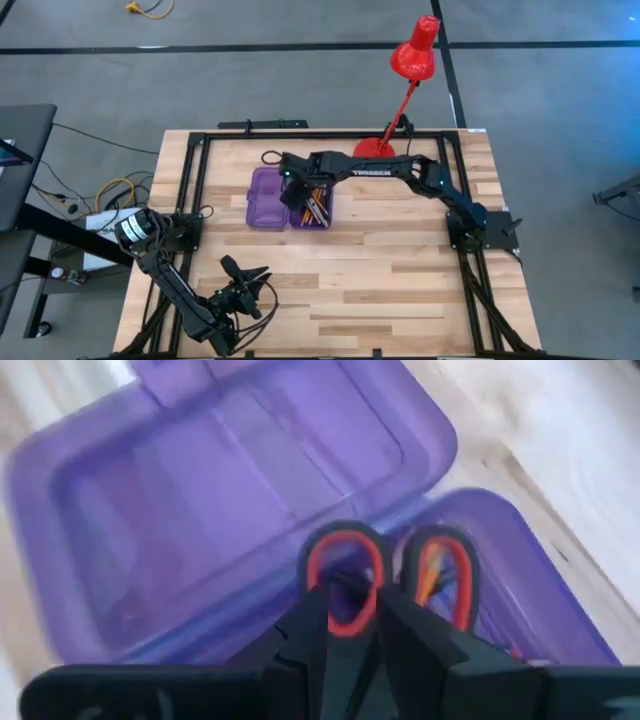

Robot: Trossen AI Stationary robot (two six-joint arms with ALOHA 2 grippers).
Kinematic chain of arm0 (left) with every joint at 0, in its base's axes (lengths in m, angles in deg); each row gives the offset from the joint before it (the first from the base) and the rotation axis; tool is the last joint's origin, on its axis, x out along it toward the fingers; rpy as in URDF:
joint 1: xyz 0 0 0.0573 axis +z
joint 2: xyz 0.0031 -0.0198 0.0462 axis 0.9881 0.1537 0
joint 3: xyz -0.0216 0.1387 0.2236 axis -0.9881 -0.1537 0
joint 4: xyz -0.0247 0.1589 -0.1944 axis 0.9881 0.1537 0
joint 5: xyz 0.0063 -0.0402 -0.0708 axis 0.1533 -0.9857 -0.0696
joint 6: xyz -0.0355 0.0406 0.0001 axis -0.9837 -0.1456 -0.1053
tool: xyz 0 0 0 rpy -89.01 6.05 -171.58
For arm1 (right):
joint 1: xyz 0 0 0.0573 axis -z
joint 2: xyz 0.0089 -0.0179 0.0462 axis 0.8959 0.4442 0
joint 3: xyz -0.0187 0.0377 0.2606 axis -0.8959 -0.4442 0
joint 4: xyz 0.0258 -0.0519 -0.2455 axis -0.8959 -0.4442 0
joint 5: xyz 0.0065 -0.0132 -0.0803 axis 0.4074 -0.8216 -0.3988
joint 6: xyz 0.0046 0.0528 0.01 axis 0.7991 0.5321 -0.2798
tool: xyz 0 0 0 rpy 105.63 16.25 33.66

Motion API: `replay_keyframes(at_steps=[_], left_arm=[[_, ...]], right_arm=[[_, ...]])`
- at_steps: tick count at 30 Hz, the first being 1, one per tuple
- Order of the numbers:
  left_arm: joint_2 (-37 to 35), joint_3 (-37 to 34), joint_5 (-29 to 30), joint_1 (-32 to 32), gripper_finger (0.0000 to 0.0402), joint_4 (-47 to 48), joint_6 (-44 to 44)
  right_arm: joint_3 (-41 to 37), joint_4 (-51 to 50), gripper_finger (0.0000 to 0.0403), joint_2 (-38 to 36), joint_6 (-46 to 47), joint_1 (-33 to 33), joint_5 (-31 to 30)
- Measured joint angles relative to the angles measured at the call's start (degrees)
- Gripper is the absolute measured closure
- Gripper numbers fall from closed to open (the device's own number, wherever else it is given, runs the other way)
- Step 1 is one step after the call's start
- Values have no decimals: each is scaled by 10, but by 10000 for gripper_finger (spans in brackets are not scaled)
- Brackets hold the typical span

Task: Pick & place school supplies into a supply box
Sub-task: Put the black scissors into the violet supply box, then close the violet supply box

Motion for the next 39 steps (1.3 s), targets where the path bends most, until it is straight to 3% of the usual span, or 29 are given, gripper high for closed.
replay_keyframes(at_steps=[11, 21, 29, 32, 39], left_arm=[[0, 0, -9, 0, 329, 10, 0], [0, 0, -6, 0, 329, 11, 0], [0, 0, -4, 0, 329, 12, -11], [0, 0, -9, 5, 329, 27, -45], [0, 0, -3, 37, 329, 146, -212]], right_arm=[[0, 2, 321, 28, 15, 7, 8], [-1, -72, 321, 21, 51, 17, -5], [-1, -43, 321, 9, 43, 4, -21], [-1, -53, 321, -1, 40, -2, -30], [1, -50, 321, -21, -37, -40, -99]])
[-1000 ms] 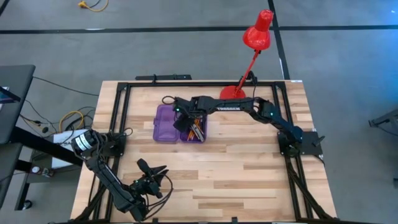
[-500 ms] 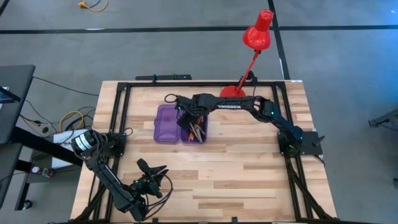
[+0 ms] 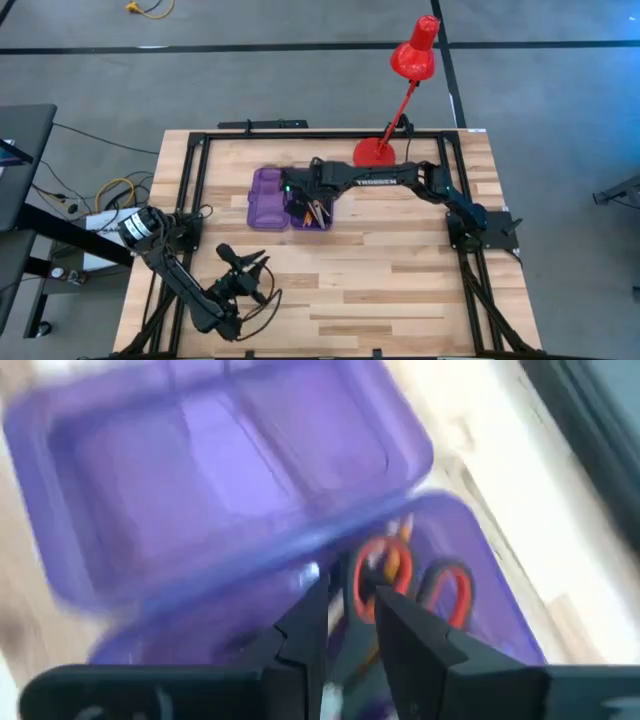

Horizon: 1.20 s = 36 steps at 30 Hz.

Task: Pick & place school supplies into a supply box
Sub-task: Close the violet supply box

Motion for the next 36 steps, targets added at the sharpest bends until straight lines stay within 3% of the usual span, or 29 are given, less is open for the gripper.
replay_keyframes(at_steps=[6, 9, 11, 16, 30, 36], left_arm=[[-1, 0, 61, 22, 329, 106, -136], [-14, 2, 132, 20, 329, 105, -142], [-26, 19, 149, 17, 329, 104, -128], [-65, 89, 151, 20, 329, 104, 14], [-65, 373, 151, 20, 329, 69, 441], [-65, 459, 127, 21, 329, -24, 609]], right_arm=[[-2, -38, 321, -27, -45, -51, -103], [-1, -55, 321, -48, -53, -71, -144], [-2, -82, 321, -63, -51, -81, -166], [-1, -107, 321, -113, -35, -99, -195], [-1, -100, 321, -235, -53, -173, -271], [-1, -109, 321, -268, -71, -223, -271]])
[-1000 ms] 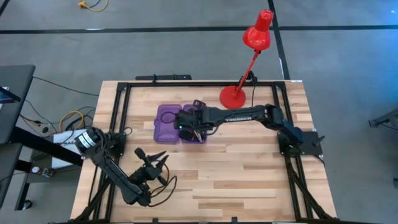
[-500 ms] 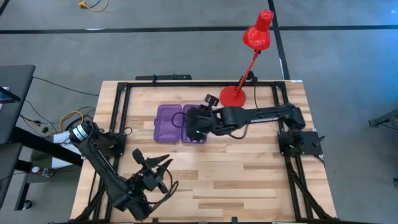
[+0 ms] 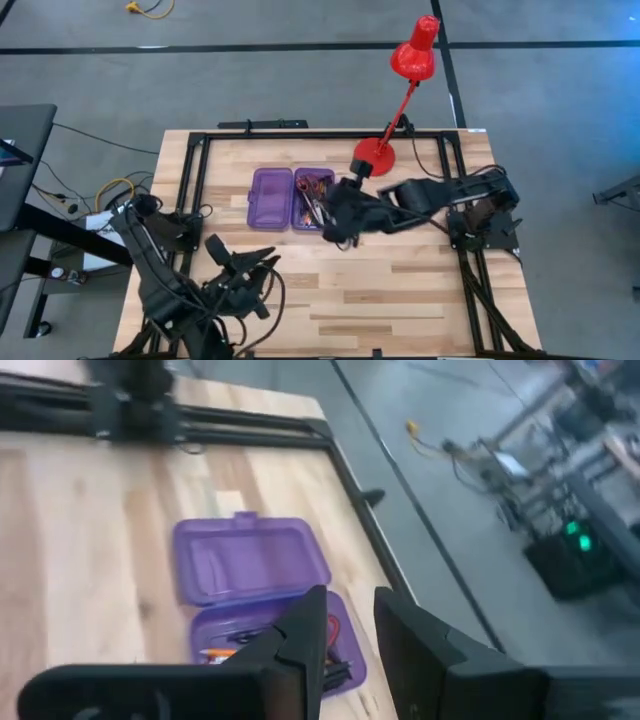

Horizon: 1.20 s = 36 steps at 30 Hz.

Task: Pick & place school supplies into a supply box
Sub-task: Close the violet supply box

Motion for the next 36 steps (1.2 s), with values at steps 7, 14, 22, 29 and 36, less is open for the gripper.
replay_keyframes(at_steps=[7, 14, 22, 29, 36], left_arm=[[0, 34, -197, 18, 329, -265, 309], [0, 34, -479, 37, 329, -381, 592], [0, 34, -539, 69, 329, -380, 689], [-11, 34, -555, 178, 329, -424, 718], [-85, 34, -695, 328, 329, -456, 695]], right_arm=[[0, -2, 321, -25, -47, -60, -30], [0, -2, 321, -44, -47, -118, -75], [0, -27, 321, -48, -46, -180, -149], [0, -28, 321, -48, -42, -232, -222], [0, -69, 321, -72, -20, -262, -227]])
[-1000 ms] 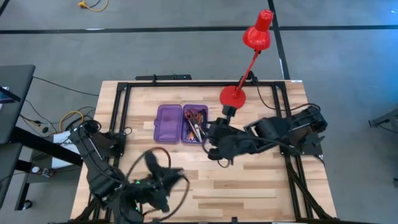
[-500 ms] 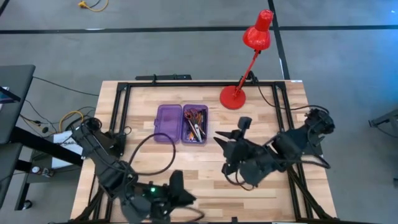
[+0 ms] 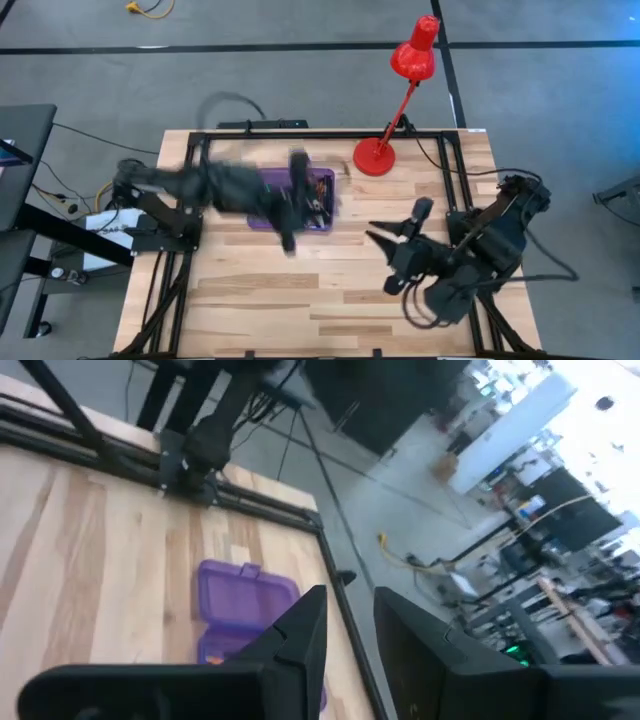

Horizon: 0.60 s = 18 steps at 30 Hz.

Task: Pick & place school supplies into a supply box
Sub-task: Close the violet supply box

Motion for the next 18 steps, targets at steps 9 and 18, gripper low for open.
replay_keyframes(at_steps=[9, 18], left_arm=[[-118, -21, -195, 218, 329, 136, -120], [-222, -154, -317, 381, 329, 137, -106]], right_arm=[[0, -116, 321, -104, 44, 53, 33], [0, -82, 321, -208, -84, 196, 311]])
